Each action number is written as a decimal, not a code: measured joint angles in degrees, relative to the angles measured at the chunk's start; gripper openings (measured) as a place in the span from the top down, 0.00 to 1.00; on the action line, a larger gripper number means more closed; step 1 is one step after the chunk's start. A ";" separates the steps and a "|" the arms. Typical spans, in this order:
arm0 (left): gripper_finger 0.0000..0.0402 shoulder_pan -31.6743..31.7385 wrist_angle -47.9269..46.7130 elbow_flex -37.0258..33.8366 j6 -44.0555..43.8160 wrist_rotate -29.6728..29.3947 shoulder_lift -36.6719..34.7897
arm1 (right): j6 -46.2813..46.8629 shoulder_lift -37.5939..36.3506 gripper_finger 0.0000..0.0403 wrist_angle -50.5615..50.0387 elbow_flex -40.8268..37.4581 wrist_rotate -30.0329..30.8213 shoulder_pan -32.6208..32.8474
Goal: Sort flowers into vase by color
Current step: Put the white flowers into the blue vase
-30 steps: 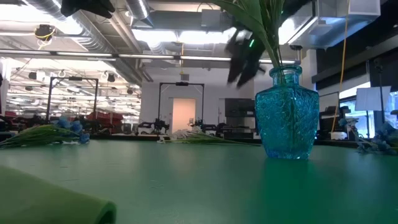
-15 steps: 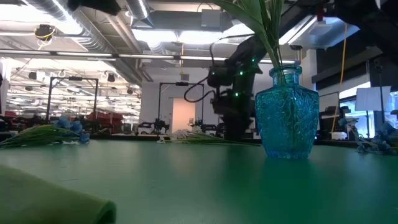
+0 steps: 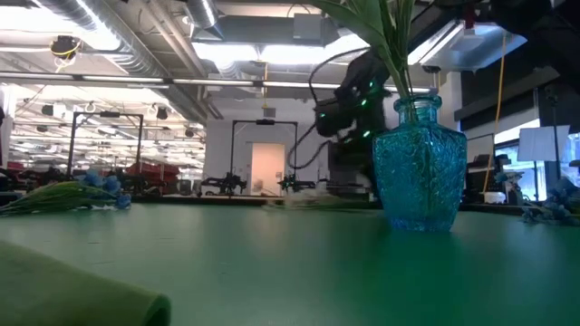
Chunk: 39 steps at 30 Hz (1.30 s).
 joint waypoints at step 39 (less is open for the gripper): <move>0.77 -6.76 -0.47 0.00 -20.97 9.92 0.48 | -4.03 -2.10 0.62 14.26 -8.27 -5.40 -1.10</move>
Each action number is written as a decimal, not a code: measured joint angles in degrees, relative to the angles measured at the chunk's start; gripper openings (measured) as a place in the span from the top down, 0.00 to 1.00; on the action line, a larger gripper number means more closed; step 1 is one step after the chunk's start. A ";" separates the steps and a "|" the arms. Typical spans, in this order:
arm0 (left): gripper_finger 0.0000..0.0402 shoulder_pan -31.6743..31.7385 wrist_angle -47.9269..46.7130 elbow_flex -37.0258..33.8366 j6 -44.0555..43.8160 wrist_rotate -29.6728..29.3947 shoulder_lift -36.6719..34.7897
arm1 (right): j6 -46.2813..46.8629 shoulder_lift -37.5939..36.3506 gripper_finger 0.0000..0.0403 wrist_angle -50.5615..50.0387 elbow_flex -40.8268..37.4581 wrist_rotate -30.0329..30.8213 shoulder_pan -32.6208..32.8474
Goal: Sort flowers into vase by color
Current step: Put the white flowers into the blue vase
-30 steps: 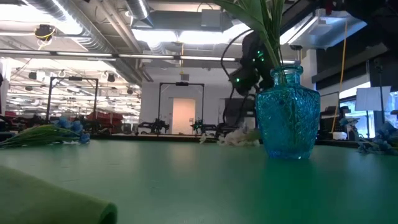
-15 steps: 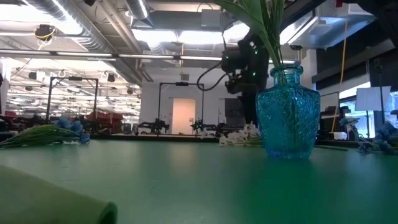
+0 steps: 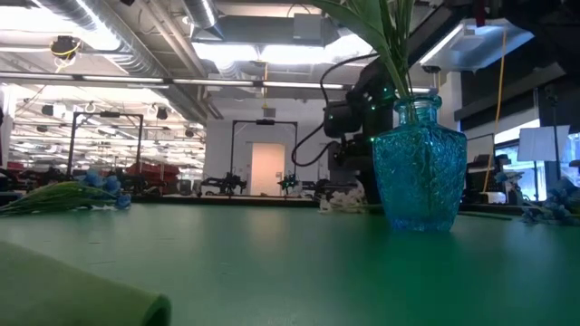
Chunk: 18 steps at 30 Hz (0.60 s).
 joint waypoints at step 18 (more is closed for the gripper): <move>0.77 -5.96 -4.22 0.00 -2.43 5.24 -1.29 | 2.23 -18.85 0.97 11.12 19.79 -0.12 7.43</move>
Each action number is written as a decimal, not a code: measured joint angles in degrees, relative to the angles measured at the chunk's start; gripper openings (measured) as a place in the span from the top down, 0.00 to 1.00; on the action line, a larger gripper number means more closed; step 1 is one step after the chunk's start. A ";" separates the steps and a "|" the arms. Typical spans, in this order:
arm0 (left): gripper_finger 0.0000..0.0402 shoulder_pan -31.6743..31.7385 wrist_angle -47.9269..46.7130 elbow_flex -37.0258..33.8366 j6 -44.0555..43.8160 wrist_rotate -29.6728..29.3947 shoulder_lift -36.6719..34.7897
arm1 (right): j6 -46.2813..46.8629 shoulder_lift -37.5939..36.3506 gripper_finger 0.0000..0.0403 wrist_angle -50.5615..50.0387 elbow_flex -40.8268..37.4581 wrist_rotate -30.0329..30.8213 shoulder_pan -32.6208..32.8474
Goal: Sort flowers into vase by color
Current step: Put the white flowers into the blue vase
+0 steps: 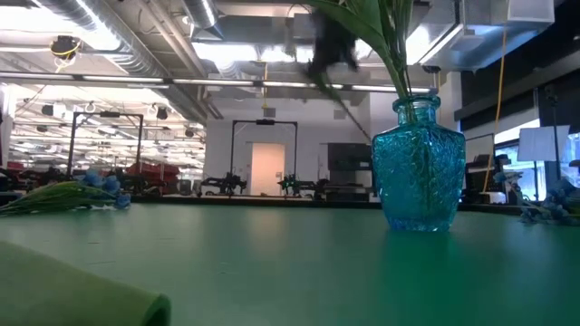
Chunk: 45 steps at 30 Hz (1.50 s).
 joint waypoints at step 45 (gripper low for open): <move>0.77 -7.01 13.66 0.00 17.62 9.23 3.06 | -4.45 -37.87 0.99 33.08 -14.68 -2.52 42.87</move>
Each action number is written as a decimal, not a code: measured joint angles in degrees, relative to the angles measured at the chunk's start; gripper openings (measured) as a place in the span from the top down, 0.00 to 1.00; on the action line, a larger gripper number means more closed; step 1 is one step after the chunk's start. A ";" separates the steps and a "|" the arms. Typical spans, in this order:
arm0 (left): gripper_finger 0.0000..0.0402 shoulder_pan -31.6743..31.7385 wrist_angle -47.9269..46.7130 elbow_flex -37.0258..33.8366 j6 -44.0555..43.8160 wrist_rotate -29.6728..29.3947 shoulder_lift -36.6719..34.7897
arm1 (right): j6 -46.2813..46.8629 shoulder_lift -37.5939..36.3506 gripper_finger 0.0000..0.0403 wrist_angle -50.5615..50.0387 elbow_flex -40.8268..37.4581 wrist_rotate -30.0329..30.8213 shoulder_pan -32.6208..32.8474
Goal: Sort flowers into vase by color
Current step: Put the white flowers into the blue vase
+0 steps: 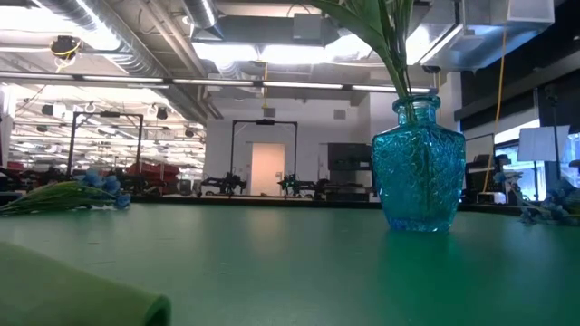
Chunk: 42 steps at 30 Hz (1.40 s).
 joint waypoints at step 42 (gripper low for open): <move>0.77 3.66 32.06 -24.87 -2.32 13.24 -3.93 | -8.96 -12.09 0.99 20.60 -46.99 12.18 1.44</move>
